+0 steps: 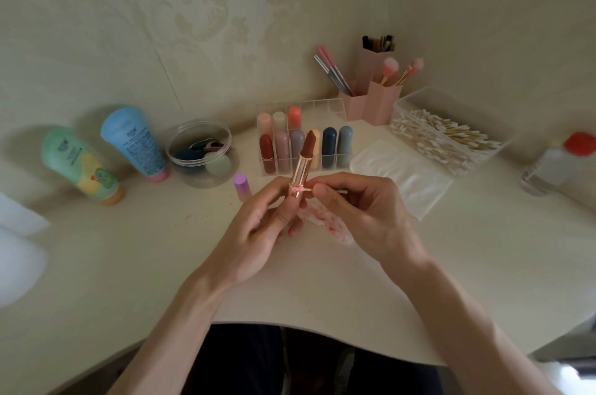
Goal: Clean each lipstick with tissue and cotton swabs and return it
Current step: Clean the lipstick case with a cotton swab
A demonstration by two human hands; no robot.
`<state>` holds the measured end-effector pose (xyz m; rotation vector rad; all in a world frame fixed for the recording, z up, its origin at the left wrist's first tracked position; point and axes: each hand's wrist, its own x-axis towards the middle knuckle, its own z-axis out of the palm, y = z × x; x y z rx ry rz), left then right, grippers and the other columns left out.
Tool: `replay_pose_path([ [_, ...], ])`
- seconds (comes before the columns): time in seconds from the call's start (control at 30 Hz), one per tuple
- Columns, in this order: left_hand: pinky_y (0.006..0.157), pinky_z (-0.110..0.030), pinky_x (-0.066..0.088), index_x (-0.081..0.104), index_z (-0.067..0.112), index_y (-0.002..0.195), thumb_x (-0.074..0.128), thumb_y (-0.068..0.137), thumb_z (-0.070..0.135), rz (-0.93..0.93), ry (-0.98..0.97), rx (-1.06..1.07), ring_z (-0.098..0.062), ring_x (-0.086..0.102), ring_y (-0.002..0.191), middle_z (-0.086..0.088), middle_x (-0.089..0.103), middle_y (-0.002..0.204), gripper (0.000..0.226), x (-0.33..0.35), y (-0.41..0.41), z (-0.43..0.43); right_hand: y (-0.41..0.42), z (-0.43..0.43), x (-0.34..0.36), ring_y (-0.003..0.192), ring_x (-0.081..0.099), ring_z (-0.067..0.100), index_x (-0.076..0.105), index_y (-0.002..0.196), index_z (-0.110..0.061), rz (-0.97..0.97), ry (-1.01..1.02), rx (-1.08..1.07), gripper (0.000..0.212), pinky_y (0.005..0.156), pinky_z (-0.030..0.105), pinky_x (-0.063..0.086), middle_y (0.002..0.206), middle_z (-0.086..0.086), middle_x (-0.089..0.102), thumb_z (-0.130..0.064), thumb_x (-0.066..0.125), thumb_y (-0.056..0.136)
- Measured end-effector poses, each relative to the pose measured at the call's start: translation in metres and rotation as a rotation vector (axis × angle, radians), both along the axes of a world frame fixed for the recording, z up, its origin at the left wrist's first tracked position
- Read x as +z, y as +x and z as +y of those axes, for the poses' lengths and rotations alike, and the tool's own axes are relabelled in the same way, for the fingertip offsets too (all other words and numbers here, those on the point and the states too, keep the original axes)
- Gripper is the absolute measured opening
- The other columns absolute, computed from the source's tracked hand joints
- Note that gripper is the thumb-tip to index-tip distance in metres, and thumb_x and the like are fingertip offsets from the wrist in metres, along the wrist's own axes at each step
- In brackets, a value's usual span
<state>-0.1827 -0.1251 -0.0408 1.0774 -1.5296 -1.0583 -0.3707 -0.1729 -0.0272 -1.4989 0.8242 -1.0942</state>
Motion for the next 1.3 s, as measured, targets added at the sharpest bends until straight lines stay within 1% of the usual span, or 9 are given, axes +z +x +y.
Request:
replay_pose_path([
  [0.1, 0.058, -0.024, 0.041, 0.065, 0.012, 0.114, 0.046, 0.108, 0.024, -0.026, -0.01, 0.034, -0.013, 0.055, 0.066, -0.001, 0.063, 0.076, 0.023, 0.0, 0.0004, 0.0001, 0.0004, 0.0002, -0.0001, 0.083, 0.064, 0.06, 0.083, 0.106, -0.017, 0.005, -0.026, -0.016, 0.014, 0.07, 0.073, 0.052, 0.091, 0.022, 0.077, -0.013, 0.071, 0.098],
  [0.3, 0.063, -0.022, 0.049, 0.056, 0.007, 0.121, 0.06, 0.097, 0.017, 0.187, 0.039, 0.095, -0.021, 0.065, 0.071, -0.011, 0.074, 0.086, 0.026, -0.0017, -0.0016, -0.0002, 0.0008, -0.0019, -0.0016, 0.08, 0.065, 0.057, 0.083, 0.106, -0.015, 0.014, -0.034, -0.055, 0.014, 0.068, 0.067, 0.054, 0.087, 0.022, 0.077, -0.011, 0.072, 0.098],
  [0.43, 0.057, -0.03, 0.049, 0.057, 0.002, 0.112, 0.054, 0.103, 0.015, 0.141, 0.005, 0.079, -0.028, 0.07, 0.079, -0.016, 0.074, 0.089, 0.016, -0.003, -0.0003, -0.0015, 0.0014, -0.0019, -0.004, 0.077, 0.07, 0.048, 0.082, 0.106, -0.009, -0.008, -0.045, -0.033, 0.013, 0.068, 0.065, 0.055, 0.086, 0.018, 0.078, -0.009, 0.07, 0.098],
  [0.53, 0.064, -0.035, 0.052, 0.063, 0.006, 0.114, 0.05, 0.107, 0.014, 0.083, -0.02, 0.084, -0.035, 0.061, 0.076, -0.018, 0.067, 0.086, 0.016, -0.005, 0.0014, -0.0013, 0.0019, -0.0016, -0.0046, 0.076, 0.073, 0.043, 0.081, 0.106, -0.007, 0.0, -0.048, -0.016, 0.013, 0.072, 0.065, 0.057, 0.086, 0.014, 0.079, -0.009, 0.07, 0.099],
  [0.73, 0.075, -0.024, 0.055, 0.068, 0.009, 0.115, 0.072, 0.092, 0.021, 0.075, 0.0, 0.089, -0.014, 0.069, 0.088, 0.005, 0.073, 0.094, 0.026, -0.0012, -0.0016, 0.0002, 0.0046, -0.0017, -0.0067, 0.076, 0.073, 0.041, 0.082, 0.105, -0.011, 0.031, -0.09, -0.049, 0.012, 0.072, 0.06, 0.057, 0.086, 0.01, 0.08, -0.011, 0.073, 0.097],
  [0.93, 0.064, -0.028, 0.052, 0.074, 0.013, 0.111, 0.069, 0.092, 0.015, 0.072, -0.049, 0.137, -0.019, 0.061, 0.074, 0.0, 0.065, 0.093, 0.02, -0.0056, 0.0009, -0.0028, 0.0042, -0.0024, -0.009, 0.077, 0.073, 0.041, 0.081, 0.106, -0.009, 0.041, -0.11, -0.044, 0.013, 0.071, 0.057, 0.058, 0.089, 0.01, 0.08, -0.01, 0.073, 0.098],
  [1.1, 0.058, -0.029, 0.055, 0.067, 0.008, 0.114, 0.076, 0.082, 0.01, 0.215, -0.031, 0.221, -0.036, 0.074, 0.082, -0.014, 0.075, 0.094, 0.034, -0.0048, -0.0014, -0.0031, 0.003, -0.0004, -0.0069, 0.075, 0.071, 0.043, 0.082, 0.103, -0.016, 0.017, -0.101, -0.033, 0.012, 0.068, 0.055, 0.058, 0.085, 0.013, 0.079, -0.012, 0.072, 0.097],
  [1.2, 0.064, -0.03, 0.057, 0.063, -0.004, 0.11, 0.068, 0.09, 0.01, 0.214, -0.016, 0.177, -0.026, 0.073, 0.083, -0.013, 0.077, 0.096, 0.025, -0.0062, -0.0007, -0.003, 0.0032, 0.0011, -0.0048, 0.078, 0.074, 0.04, 0.081, 0.102, -0.018, 0.001, -0.097, -0.03, 0.013, 0.071, 0.051, 0.06, 0.088, 0.006, 0.08, -0.01, 0.072, 0.097],
  [1.3, 0.072, -0.03, 0.058, 0.065, 0.003, 0.118, 0.063, 0.095, 0.014, 0.162, -0.015, 0.114, -0.018, 0.071, 0.087, -0.006, 0.076, 0.098, 0.025, -0.0042, -0.0007, -0.0009, 0.0025, 0.0007, -0.0056, 0.079, 0.074, 0.034, 0.081, 0.102, -0.018, 0.004, -0.103, -0.029, 0.016, 0.072, 0.045, 0.06, 0.09, 0.002, 0.081, -0.007, 0.071, 0.097],
])
